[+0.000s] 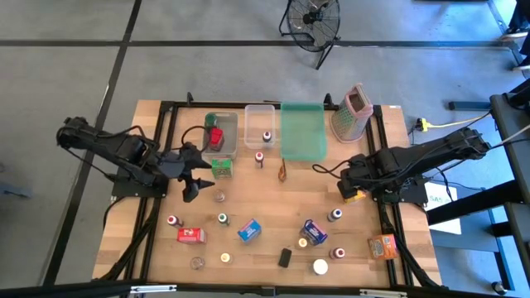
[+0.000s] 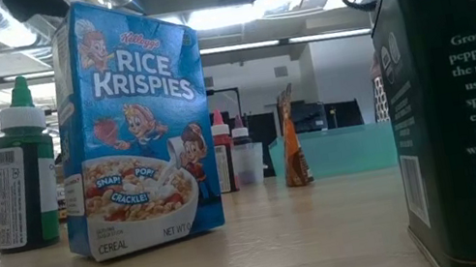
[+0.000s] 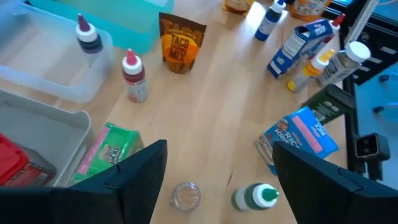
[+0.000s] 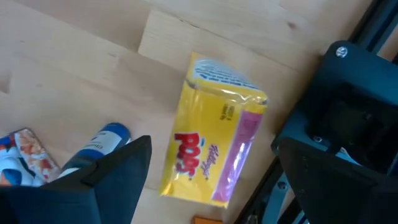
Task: Pick & Place Kitchen Items
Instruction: Put the yellow cereal box into the green bin
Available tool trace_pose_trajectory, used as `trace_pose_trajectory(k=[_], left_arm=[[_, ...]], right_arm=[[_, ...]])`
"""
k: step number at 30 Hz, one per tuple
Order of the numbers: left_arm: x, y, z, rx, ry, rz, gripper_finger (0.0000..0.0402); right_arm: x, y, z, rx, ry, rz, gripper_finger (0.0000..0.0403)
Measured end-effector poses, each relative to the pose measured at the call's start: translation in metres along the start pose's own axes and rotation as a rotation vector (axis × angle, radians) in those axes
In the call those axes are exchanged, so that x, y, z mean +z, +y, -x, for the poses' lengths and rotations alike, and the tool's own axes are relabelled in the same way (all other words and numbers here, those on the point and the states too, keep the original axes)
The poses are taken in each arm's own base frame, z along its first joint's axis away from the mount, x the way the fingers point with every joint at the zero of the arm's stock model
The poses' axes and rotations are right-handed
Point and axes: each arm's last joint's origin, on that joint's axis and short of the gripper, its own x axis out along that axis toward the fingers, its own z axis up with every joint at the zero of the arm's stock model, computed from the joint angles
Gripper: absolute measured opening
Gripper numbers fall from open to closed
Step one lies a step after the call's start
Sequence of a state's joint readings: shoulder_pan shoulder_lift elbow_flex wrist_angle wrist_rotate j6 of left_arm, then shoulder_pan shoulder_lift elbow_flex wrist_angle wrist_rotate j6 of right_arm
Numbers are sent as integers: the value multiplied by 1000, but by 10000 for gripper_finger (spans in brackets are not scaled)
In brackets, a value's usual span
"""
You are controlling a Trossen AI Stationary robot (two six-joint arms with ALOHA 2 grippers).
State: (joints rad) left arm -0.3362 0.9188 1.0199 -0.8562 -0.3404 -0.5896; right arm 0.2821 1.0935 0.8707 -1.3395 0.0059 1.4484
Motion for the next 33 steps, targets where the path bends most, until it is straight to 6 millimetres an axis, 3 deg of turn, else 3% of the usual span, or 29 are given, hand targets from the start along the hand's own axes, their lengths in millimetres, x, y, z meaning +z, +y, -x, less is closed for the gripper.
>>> trace_pose_trajectory(k=[10,20,24,33], left_arm=[[-1,-2,1,31,-29,-14,286],[-1,-2,1,41,-35,-15,286],[-1,-2,1,46,-38,-16,287],[-1,-2,1,44,-38,5,287]], right_arm=[[0,1,-28,25,0,5,353],[0,1,-30,24,8,15,349],[0,1,-30,23,8,16,323],[-1,1,-30,23,19,8,220]])
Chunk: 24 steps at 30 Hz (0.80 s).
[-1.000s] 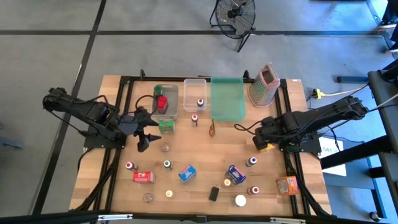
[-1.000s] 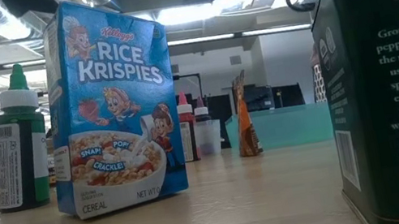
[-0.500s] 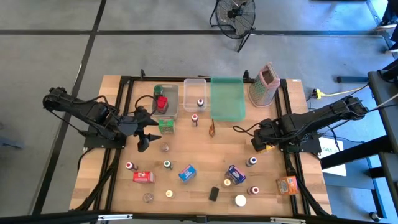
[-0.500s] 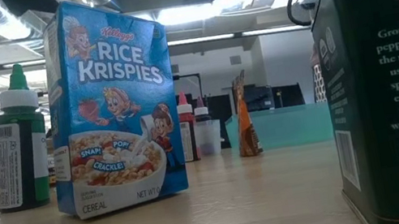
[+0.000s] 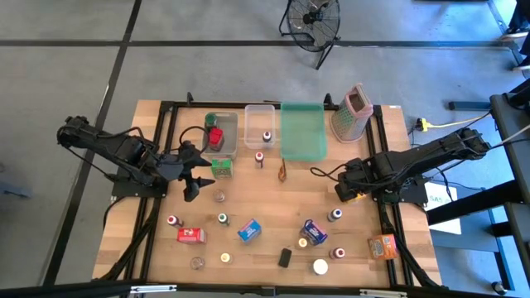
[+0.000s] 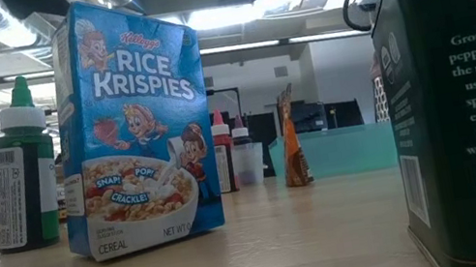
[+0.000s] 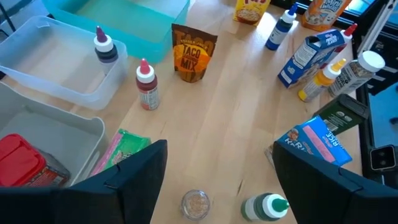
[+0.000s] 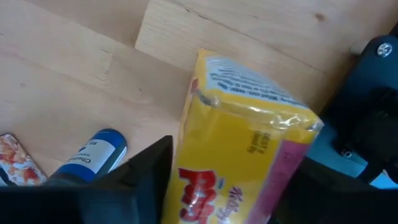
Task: Pick & Place Kitchen Items
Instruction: Put the yellow cereal box into the green bin
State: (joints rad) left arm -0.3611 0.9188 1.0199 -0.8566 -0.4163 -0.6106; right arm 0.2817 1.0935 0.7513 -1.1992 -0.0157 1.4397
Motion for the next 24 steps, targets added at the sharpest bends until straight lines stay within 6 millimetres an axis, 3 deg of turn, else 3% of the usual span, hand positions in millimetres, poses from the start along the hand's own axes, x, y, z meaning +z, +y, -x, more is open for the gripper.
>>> trace_pose_trajectory(k=[7,12,24], left_arm=[[-1,-1,0,-28,20,7,286],[-1,0,0,-23,28,1,287],[-5,0,0,-73,96,-35,286]], right_arm=[[0,0,1,3,4,-2,142],[0,6,16,44,9,-3,116],[3,10,103,180,-53,-52,113]])
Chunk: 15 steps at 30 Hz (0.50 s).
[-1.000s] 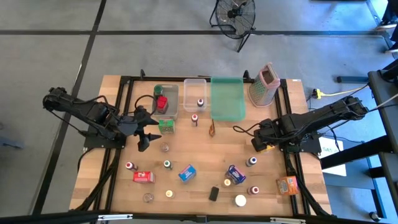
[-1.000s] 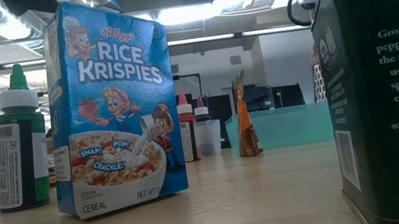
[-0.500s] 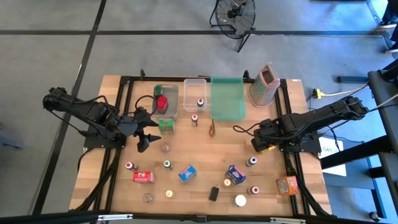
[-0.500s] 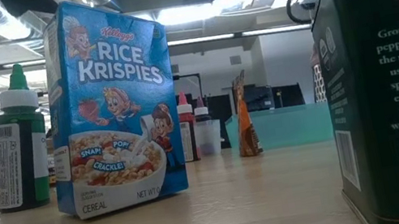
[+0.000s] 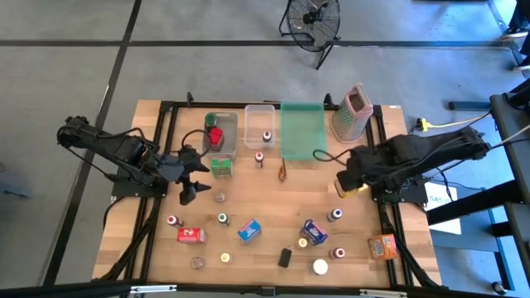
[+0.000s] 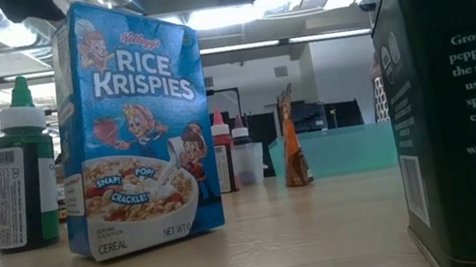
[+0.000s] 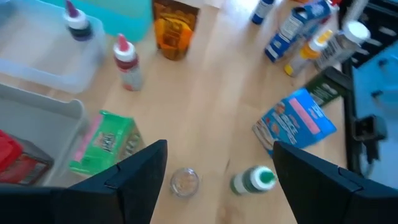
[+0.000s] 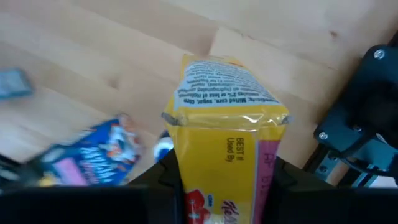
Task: Pick & Place Kitchen Items
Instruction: Put the yellow cereal box into the green bin
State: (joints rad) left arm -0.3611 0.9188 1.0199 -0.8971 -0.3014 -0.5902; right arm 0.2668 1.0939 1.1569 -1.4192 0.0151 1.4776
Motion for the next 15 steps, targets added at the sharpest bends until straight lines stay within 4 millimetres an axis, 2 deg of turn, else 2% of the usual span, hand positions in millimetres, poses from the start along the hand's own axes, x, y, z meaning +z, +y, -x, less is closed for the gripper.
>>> trace_pose_trajectory(k=[4,8,15], left_arm=[[-2,-1,0,-41,42,-16,287],[-4,-1,1,-27,52,-54,287],[-4,-1,1,-21,47,-88,287]], right_arm=[[9,7,25,58,-69,-10,113],[25,16,39,62,-122,22,113],[83,25,49,26,-203,67,113]])
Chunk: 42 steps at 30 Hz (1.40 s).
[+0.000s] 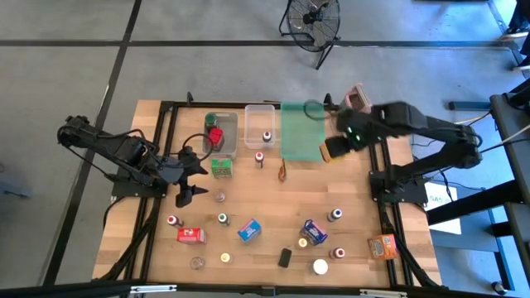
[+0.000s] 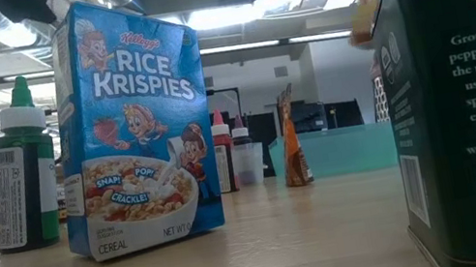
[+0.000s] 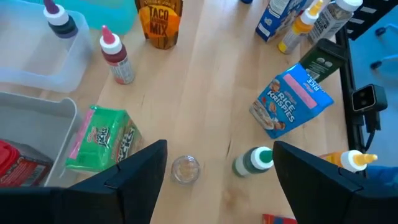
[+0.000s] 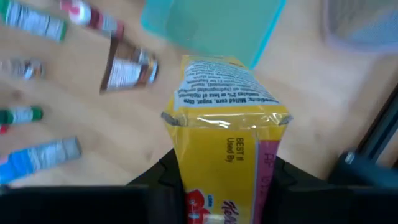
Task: Pick & Place Kitchen Items
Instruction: Put the yellow cereal box into the green bin
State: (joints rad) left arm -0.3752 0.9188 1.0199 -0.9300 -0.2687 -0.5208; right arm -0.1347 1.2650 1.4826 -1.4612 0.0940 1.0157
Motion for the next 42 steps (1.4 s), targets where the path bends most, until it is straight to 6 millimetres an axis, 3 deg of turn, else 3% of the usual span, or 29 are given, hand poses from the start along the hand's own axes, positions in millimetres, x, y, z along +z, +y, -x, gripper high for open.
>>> trace_pose_trajectory(k=[5,12,19,29,42], left_arm=[[-3,1,0,9,32,3,286],[-4,2,0,16,39,4,286],[-10,7,3,72,81,-4,287],[-14,20,22,149,-15,37,287],[-17,22,23,188,0,33,286]], right_arm=[[54,-1,-13,12,-34,22,113],[125,-18,-60,-20,60,0,113],[170,-34,-88,-42,59,-18,113],[192,-43,-116,-75,107,-23,113],[202,-49,-142,-92,150,-43,113]])
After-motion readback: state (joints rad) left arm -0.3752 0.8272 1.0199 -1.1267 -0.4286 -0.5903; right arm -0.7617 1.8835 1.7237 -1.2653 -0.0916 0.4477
